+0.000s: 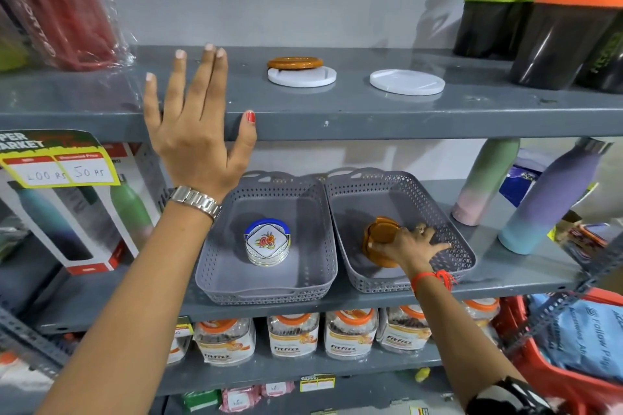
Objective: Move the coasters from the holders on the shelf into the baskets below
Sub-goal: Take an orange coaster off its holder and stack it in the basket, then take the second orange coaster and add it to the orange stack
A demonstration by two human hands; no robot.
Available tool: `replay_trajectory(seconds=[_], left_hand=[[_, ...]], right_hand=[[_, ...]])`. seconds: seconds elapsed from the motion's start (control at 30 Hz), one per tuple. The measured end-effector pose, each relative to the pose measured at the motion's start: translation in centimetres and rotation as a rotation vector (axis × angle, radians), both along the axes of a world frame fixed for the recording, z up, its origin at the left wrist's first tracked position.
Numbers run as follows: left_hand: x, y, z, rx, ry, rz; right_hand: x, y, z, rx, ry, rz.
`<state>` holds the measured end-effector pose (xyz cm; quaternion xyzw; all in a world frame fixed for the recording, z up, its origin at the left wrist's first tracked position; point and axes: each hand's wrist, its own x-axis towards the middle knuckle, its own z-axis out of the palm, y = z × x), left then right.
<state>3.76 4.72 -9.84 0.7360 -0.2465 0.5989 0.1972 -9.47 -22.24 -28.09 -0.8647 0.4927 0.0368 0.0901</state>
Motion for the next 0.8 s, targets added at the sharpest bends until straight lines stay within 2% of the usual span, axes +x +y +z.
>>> replay_trajectory(seconds=[0.07,0.13,0.23,0.37,0.47,0.53,0.57,0.7,0.8], left_hand=[[0.0,0.0,0.0,-0.001,0.0,0.006],[-0.1,0.0,0.0,0.002,0.002,0.005],[-0.2,0.0,0.1,0.004,0.0,0.007],[-0.4,0.0,0.2,0.006,0.014,0.001],[-0.6,0.1,0.3,0.02,0.025,-0.01],[-0.8,0.2,0.5,0.023,0.039,-0.016],[-0.8,0.2,0.5,0.025,0.051,-0.017],[-1.3,0.3,0.7,0.031,0.081,-0.033],[-1.5,0.4,0.8,0.043,0.108,-0.046]], right_hand=[[-0.1,0.4,0.5,-0.009,-0.065,-0.016],[-0.3,1.3,1.5,-0.077,-0.213,-0.042],[-0.8,3.6,4.6,-0.357,-0.564,0.012],[-2.4,8.0,11.3,-0.922,-1.164,0.144],[-3.0,10.9,17.4,-0.994,-1.413,0.258],[-2.0,11.9,21.2,-0.94,-1.41,0.295],[-1.3,12.2,23.0,-0.883,-1.328,0.308],[2.5,11.8,28.5,-0.561,-0.793,0.415],[6.2,11.3,30.8,-0.423,-0.567,0.478]])
